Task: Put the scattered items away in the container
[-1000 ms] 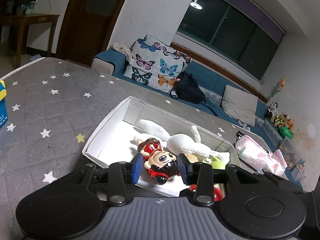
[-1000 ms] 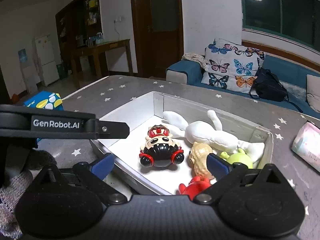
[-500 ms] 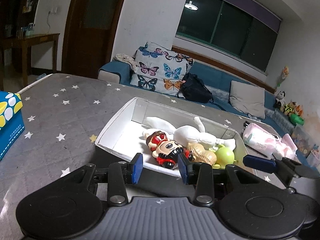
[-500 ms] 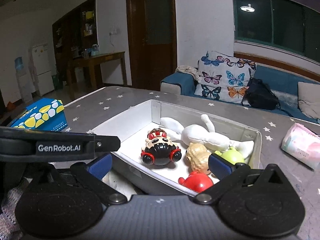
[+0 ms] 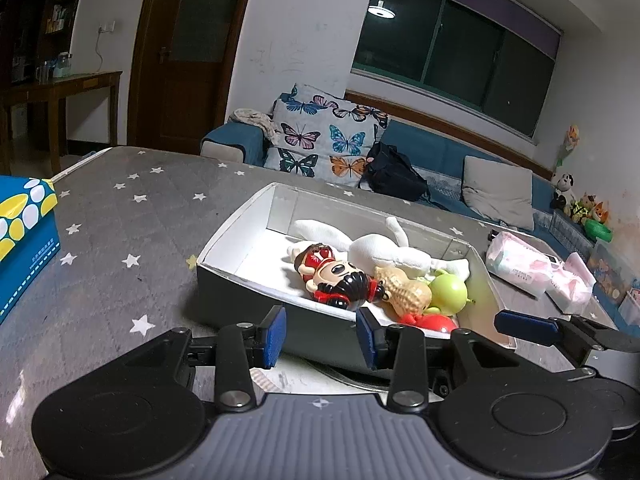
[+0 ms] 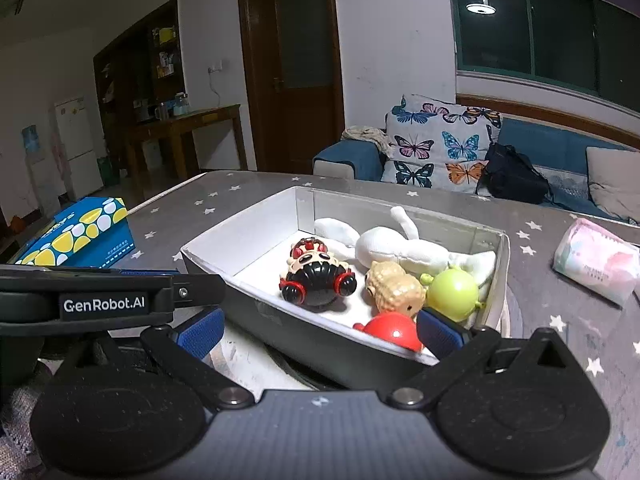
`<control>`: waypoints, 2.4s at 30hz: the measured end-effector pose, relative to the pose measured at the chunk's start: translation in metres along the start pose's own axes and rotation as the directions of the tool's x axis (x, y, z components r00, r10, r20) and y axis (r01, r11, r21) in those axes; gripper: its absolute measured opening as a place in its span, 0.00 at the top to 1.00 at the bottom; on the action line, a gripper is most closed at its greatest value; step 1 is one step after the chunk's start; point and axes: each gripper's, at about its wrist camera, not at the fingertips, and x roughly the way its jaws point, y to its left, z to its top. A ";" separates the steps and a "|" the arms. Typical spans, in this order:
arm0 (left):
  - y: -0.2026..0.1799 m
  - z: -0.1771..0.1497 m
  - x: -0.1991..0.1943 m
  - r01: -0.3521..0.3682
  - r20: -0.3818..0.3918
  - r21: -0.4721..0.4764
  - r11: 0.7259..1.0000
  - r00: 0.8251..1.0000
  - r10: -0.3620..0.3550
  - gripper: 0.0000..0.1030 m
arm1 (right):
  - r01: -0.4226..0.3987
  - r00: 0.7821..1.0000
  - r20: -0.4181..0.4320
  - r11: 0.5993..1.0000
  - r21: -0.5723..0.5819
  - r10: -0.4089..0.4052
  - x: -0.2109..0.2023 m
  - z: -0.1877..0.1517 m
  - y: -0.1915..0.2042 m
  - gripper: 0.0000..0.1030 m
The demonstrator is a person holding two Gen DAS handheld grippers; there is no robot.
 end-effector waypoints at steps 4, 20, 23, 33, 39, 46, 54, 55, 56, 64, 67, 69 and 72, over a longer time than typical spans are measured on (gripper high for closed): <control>0.000 -0.004 -0.001 -0.008 -0.002 0.003 1.000 1.000 0.008 0.60 | 0.000 1.000 -0.002 1.000 0.006 0.000 -0.002 -0.005 0.000 0.00; -0.001 -0.016 -0.005 -0.045 0.008 0.029 0.999 0.999 0.045 0.60 | -0.018 1.000 -0.015 0.999 0.042 0.018 -0.006 -0.021 0.005 0.00; -0.002 -0.019 -0.005 -0.053 0.007 0.039 0.998 0.999 0.053 0.60 | -0.018 1.000 -0.022 0.999 0.046 0.019 -0.006 -0.024 0.006 0.00; -0.008 -0.026 -0.003 -0.073 0.001 0.080 0.994 0.997 0.074 0.60 | -0.022 0.999 -0.033 0.997 0.068 0.024 -0.005 -0.030 0.003 0.00; -0.009 -0.028 -0.002 -0.080 0.006 0.087 0.993 0.997 0.080 0.60 | -0.018 0.999 -0.041 0.997 0.079 0.021 -0.004 -0.035 0.002 0.00; -0.009 -0.030 0.000 -0.087 0.001 0.096 0.992 0.996 0.087 0.60 | 0.001 0.999 -0.041 0.997 0.076 0.002 -0.003 -0.038 0.002 0.00; -0.008 -0.031 0.003 -0.104 -0.004 0.107 0.989 0.994 0.105 0.60 | 0.044 0.998 -0.035 0.998 0.049 -0.043 -0.004 -0.038 0.005 0.00; -0.008 -0.031 0.003 -0.104 -0.004 0.107 0.989 0.994 0.105 0.60 | 0.045 0.998 -0.035 0.998 0.048 -0.044 -0.004 -0.039 0.005 0.00; -0.008 -0.031 0.003 -0.104 -0.004 0.108 0.989 0.994 0.105 0.60 | 0.045 0.998 -0.035 0.998 0.048 -0.043 -0.004 -0.039 0.005 0.00; -0.010 -0.031 0.007 -0.110 -0.007 0.131 0.985 0.994 0.112 0.60 | 0.045 0.998 -0.044 0.998 0.045 -0.043 -0.002 -0.038 0.004 0.00; -0.011 -0.030 0.008 -0.114 -0.007 0.138 0.984 0.993 0.116 0.60 | 0.049 0.998 -0.047 0.998 0.045 -0.047 -0.001 -0.037 0.005 0.00; -0.012 -0.030 0.009 -0.115 -0.008 0.141 0.983 0.993 0.117 0.60 | 0.050 0.998 -0.047 0.998 0.044 -0.047 0.000 -0.037 0.004 0.00; -0.013 -0.029 0.011 -0.118 -0.010 0.148 0.982 0.993 0.121 0.60 | 0.050 0.998 -0.050 0.998 0.047 -0.048 0.001 -0.036 0.004 0.00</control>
